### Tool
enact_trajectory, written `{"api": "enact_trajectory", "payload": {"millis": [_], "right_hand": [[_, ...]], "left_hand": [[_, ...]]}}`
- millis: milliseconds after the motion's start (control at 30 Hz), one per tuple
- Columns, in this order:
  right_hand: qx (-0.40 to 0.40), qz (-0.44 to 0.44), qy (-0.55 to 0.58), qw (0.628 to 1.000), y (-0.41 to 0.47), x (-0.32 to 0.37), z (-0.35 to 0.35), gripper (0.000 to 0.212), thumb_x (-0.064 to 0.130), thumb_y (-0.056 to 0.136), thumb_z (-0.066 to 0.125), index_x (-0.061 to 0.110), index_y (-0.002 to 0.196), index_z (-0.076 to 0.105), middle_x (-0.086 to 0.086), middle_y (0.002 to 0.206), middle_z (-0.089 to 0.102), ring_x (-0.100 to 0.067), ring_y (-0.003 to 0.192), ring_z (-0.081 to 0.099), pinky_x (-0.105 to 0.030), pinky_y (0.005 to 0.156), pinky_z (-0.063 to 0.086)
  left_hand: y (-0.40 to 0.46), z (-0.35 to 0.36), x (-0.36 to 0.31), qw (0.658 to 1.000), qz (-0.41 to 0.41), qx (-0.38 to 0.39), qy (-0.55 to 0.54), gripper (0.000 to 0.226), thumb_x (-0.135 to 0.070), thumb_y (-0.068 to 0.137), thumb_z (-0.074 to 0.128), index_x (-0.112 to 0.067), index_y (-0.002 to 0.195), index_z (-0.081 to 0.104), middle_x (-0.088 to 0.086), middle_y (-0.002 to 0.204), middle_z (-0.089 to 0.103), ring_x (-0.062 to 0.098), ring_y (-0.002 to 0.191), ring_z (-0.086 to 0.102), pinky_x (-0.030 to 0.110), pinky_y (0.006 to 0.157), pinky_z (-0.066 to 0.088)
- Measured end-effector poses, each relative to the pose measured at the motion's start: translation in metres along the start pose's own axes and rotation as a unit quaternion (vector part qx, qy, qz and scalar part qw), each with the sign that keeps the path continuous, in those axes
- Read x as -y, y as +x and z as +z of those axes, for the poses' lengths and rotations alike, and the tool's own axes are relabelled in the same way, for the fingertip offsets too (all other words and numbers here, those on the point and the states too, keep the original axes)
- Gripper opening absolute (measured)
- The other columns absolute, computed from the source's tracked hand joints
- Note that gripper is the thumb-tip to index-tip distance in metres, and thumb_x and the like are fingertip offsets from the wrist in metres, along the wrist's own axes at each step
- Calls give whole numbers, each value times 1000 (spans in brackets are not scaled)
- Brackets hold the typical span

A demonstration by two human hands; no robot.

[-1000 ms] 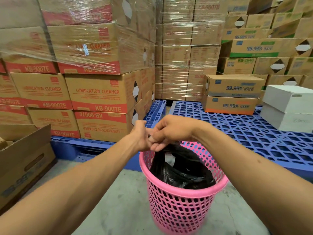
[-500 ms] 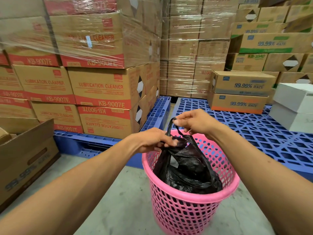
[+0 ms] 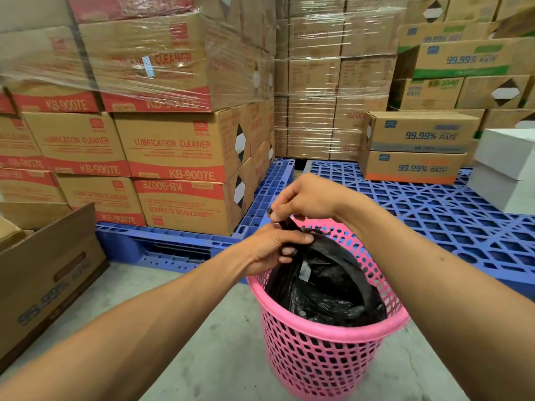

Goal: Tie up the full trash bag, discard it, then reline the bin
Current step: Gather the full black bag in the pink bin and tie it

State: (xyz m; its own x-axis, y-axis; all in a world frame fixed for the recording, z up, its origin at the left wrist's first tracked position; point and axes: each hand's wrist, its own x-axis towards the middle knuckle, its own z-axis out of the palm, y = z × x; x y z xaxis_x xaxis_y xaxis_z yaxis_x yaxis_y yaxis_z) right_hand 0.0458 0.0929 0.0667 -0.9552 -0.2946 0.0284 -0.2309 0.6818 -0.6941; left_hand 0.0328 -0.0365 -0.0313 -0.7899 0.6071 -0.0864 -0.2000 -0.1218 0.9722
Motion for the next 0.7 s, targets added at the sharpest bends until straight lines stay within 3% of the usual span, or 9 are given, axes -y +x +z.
{"api": "enact_trajectory", "payload": {"millis": [67, 167, 233, 333, 400, 533, 700], "right_hand": [[-2, 3, -6, 1000, 2, -1, -1, 10, 23, 72, 86, 19, 80, 82, 7, 82, 77, -13, 75, 66, -29, 67, 52], [-15, 3, 5, 1000, 1, -5, -5, 13, 24, 77, 85, 16, 86, 81, 0, 74, 72, -8, 60, 56, -20, 51, 43], [-46, -2, -1, 999, 2, -11, -6, 13, 24, 80, 82, 13, 86, 79, 2, 70, 68, -6, 55, 54, -17, 49, 41], [-72, -3, -31, 997, 5, -29, -5, 11, 27, 85, 78, 17, 88, 76, 0, 82, 71, -8, 62, 57, -25, 64, 44], [-65, 7, -44, 997, 4, -44, 0, 16, 29, 91, 71, 14, 96, 73, 1, 86, 70, -10, 63, 57, -25, 60, 44], [-33, 30, 110, 993, 3, -70, 30, 16, 24, 103, 53, 9, 106, 58, 1, 66, 57, -9, 46, 53, -18, 42, 39], [-41, 49, 157, 986, 17, -77, 57, 16, 31, 106, 37, 20, 102, 47, 1, 59, 49, -10, 38, 44, -25, 42, 35]], "left_hand": [[0, 1, 1, 1000, -8, -10, 4, 28, 2, 91, 59, -14, 67, 59, -4, 59, 53, 5, 42, 32, 21, 45, 18], [-1, 1, 2, 998, -35, 1, 45, 41, 2, 89, 49, -16, 59, 71, -4, 56, 48, 6, 44, 29, 24, 50, 17], [-2, 1, 2, 994, -58, -12, 87, 40, -1, 85, 44, -17, 67, 76, -5, 54, 43, 8, 45, 24, 25, 51, 16], [-1, -3, 2, 992, -78, -36, 95, 26, -3, 73, 45, -9, 90, 64, 0, 66, 45, 9, 45, 23, 22, 46, 18], [-1, -9, 1, 992, -81, -38, 91, 36, 0, 63, 44, -8, 97, 53, 7, 78, 45, 10, 44, 24, 21, 40, 21], [-4, -20, -2, 988, -87, -41, 117, 40, 5, 62, 41, -9, 96, 57, 6, 79, 50, 11, 47, 22, 20, 41, 19], [-11, -24, -10, 988, -117, -17, 95, 28, 1, 75, 36, -12, 87, 57, -2, 65, 49, 11, 49, 23, 24, 46, 17]]}}
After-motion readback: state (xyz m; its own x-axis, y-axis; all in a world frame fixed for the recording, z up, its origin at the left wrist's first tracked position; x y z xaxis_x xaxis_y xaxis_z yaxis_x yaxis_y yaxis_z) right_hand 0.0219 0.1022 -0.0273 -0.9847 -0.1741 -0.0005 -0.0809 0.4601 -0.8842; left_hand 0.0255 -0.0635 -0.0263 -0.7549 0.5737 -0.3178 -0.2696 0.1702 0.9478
